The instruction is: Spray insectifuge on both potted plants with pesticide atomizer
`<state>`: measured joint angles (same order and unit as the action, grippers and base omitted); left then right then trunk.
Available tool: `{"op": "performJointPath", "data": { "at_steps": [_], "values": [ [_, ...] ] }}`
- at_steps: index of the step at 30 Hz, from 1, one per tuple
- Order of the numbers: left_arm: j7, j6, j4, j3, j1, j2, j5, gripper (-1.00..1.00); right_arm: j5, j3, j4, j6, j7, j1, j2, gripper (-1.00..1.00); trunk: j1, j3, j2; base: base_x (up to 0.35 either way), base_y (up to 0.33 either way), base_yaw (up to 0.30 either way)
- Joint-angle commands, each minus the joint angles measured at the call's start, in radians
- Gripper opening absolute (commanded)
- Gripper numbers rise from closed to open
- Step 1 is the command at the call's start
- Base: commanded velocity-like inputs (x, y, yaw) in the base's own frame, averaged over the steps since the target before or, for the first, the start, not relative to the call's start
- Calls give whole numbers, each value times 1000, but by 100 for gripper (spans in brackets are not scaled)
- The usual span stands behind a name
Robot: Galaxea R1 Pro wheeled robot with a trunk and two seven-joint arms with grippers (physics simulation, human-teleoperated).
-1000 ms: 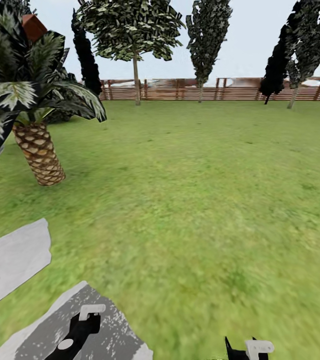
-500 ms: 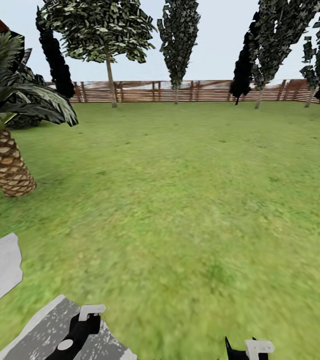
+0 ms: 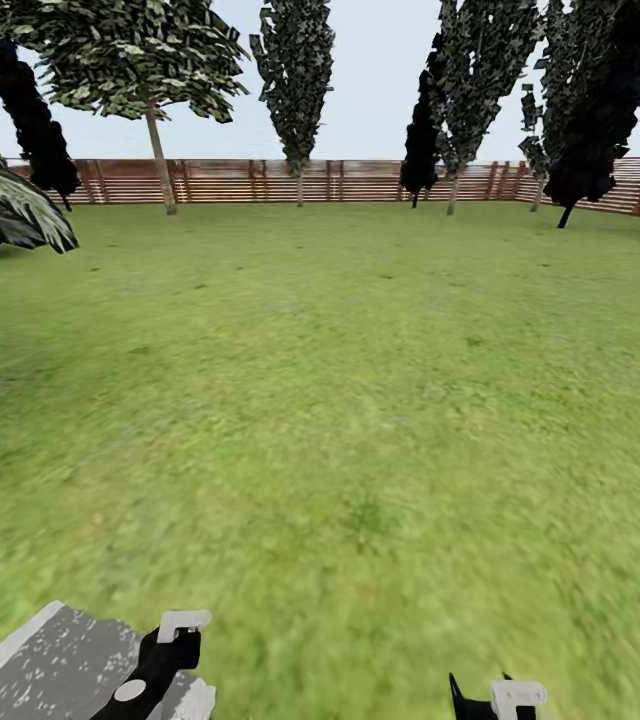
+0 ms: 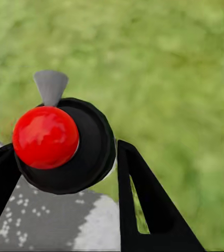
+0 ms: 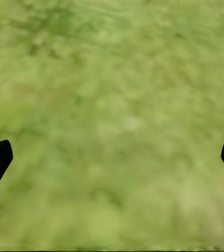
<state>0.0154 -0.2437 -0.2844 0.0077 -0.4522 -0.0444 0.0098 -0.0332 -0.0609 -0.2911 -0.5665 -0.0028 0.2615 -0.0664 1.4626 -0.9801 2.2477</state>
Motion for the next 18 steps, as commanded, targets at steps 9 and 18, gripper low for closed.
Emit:
{"op": "performJointPath", "data": {
  "at_steps": [9, 18],
  "values": [
    [0, -3, 1, 0, 0, 1, 1, -100, -4, -3, 1, -3, 0, 1, 0, 100, -1, -1, 0, -246, -198, -296],
    [0, -3, 1, 0, 0, 1, 1, -100, -4, -3, 1, -3, 0, 1, 1, 100, -1, -1, 0, -247, -198, -296]
  ]
}}
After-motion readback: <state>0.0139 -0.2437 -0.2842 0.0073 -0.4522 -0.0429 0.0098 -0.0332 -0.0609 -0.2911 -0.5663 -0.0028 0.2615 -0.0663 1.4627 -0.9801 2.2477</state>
